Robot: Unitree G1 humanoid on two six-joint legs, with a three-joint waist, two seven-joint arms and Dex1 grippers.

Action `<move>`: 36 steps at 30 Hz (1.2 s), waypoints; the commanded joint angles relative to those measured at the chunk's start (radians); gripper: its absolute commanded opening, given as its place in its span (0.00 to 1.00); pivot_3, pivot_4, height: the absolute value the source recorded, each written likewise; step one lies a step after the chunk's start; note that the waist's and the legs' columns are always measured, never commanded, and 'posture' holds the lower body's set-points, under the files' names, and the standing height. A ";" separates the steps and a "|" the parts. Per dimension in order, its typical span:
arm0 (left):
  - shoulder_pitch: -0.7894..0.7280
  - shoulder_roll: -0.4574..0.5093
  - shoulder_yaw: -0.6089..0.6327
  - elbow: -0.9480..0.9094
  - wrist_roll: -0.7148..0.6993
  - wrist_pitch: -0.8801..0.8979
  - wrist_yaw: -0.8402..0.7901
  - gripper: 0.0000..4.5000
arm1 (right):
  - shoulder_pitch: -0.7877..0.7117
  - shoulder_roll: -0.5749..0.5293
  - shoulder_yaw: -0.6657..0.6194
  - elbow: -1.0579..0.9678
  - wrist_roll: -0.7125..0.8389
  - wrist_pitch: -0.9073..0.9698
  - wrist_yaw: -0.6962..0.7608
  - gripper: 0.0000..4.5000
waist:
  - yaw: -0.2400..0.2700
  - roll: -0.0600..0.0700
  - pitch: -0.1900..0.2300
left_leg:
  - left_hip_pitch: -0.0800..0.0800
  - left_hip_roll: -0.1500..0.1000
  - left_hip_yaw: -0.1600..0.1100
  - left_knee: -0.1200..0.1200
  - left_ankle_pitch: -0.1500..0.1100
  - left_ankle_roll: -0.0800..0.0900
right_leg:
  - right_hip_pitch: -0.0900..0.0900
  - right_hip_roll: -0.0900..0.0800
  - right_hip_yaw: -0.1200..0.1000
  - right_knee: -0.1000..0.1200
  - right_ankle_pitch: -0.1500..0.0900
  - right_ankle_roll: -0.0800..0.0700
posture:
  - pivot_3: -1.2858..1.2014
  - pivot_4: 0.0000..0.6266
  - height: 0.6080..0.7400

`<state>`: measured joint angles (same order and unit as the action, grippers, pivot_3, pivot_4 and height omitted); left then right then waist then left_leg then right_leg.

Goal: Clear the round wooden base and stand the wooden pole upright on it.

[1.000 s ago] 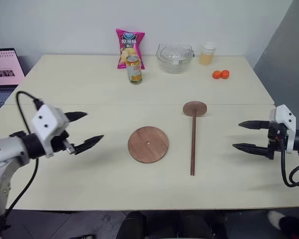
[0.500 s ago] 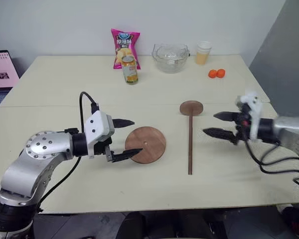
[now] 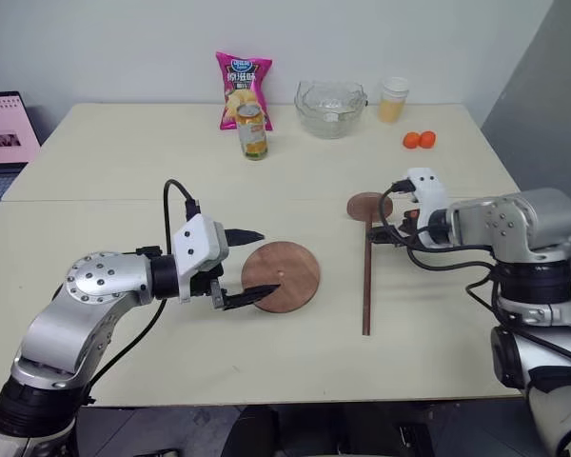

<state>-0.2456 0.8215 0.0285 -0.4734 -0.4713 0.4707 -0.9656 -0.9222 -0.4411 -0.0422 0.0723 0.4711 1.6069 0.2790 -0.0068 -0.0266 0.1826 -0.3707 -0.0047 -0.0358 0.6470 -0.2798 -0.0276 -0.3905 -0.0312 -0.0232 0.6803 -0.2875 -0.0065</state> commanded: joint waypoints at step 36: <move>0.000 -0.006 -0.008 -0.029 0.020 -0.036 -0.026 1.00 | -0.178 0.184 -0.213 0.274 -0.050 0.008 -0.159 0.06 | -0.022 0.000 0.000 | -0.012 0.000 0.008 0.002 0.000 0.000 | -0.015 0.000 0.007 0.001 0.003 0.002 | 0.52 0.24 1.00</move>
<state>-0.2487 0.7933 0.0037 -0.4787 -0.4514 0.4496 -0.9767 -1.0472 -0.2621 -0.1989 0.3707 0.4202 1.6071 0.1280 -0.0284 -0.0265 0.1824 -0.3825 -0.0043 -0.0272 0.6485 -0.2794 -0.0272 -0.4055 -0.0311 -0.0161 0.6818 -0.2842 -0.0040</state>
